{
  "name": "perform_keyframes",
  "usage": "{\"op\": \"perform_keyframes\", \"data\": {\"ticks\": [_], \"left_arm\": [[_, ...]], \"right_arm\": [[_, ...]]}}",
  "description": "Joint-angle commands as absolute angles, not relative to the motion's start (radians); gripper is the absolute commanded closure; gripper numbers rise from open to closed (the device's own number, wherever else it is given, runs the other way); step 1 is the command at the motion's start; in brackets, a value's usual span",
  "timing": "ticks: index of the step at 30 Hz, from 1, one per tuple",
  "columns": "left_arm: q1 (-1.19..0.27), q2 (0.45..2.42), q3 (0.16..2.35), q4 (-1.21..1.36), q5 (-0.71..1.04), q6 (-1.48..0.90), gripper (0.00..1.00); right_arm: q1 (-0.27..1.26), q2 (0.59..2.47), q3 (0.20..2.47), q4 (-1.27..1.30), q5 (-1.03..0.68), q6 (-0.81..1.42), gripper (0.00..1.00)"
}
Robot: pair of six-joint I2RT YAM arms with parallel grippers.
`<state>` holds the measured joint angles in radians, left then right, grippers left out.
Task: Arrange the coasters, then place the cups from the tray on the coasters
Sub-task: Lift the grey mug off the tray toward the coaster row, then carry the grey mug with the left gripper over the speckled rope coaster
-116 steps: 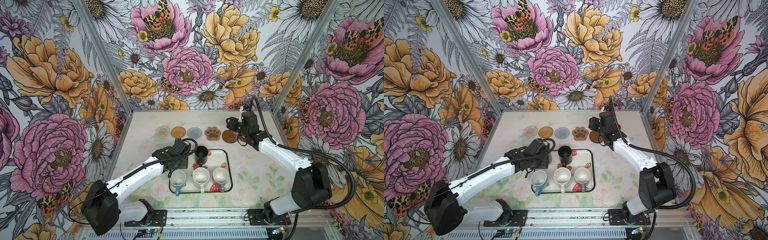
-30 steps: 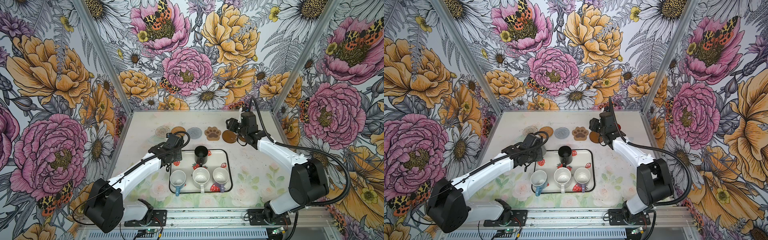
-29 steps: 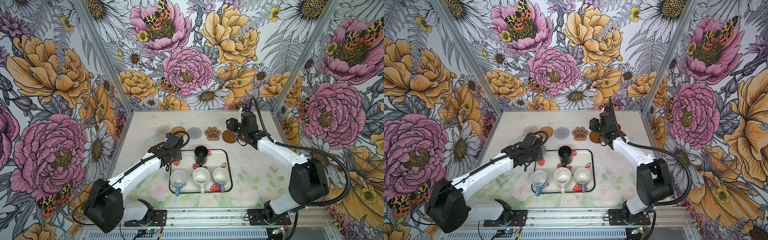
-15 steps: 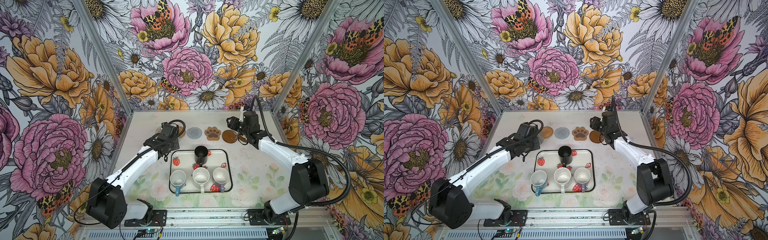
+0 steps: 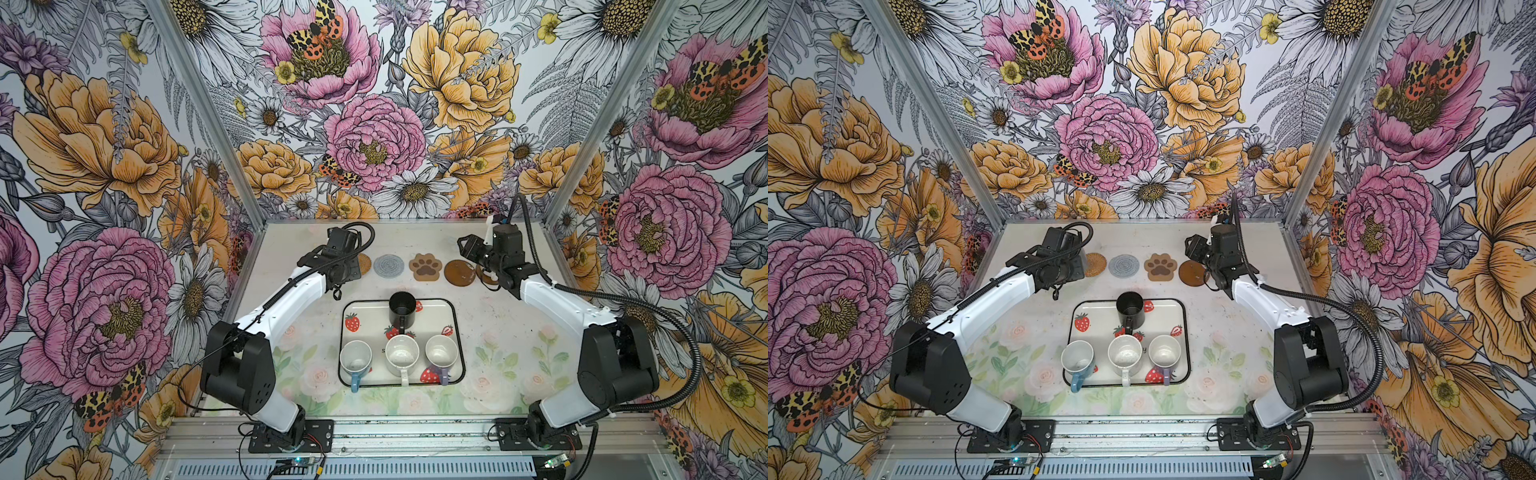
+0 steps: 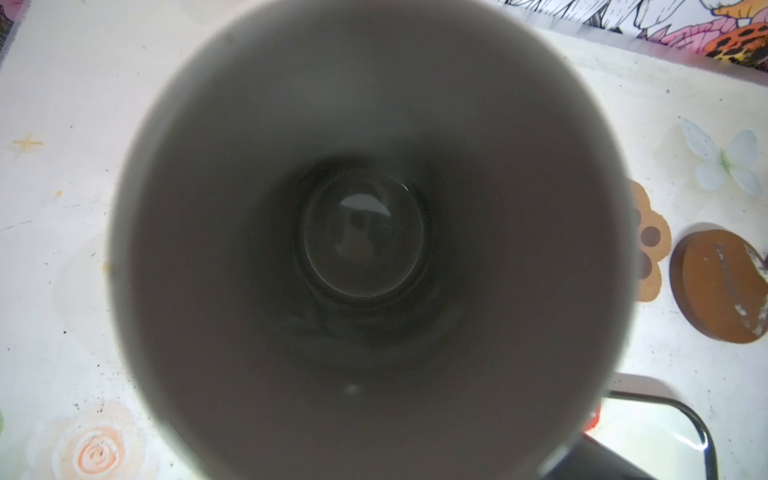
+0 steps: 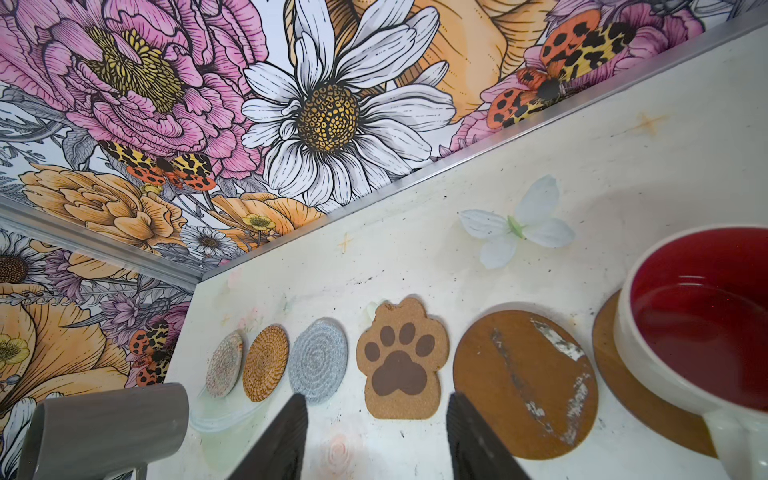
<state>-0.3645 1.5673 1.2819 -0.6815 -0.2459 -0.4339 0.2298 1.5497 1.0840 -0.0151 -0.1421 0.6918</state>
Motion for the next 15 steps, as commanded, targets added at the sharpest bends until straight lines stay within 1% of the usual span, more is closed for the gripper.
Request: {"op": "perform_keyframes", "data": {"ticks": [1, 8, 10, 15], "left_arm": [[-0.33, 1.573, 1.346, -0.59, -0.275, -0.397, 1.0], [-0.242, 1.63, 1.396, -0.56, -0.217, -0.376, 1.0], [-0.224, 1.647, 1.409, -0.554, -0.216, -0.363, 1.0], [-0.191, 1.697, 1.43, -0.547, -0.151, -0.343, 1.0]], "right_arm": [[0.22, 1.557, 1.074, 0.016, -0.16, 0.699, 0.44], [0.21, 1.564, 1.068, 0.02, -0.167, 0.703, 0.44], [0.208, 1.564, 1.068, 0.02, -0.169, 0.704, 0.45], [0.205, 1.561, 1.064, 0.02, -0.167, 0.704, 0.45]]}}
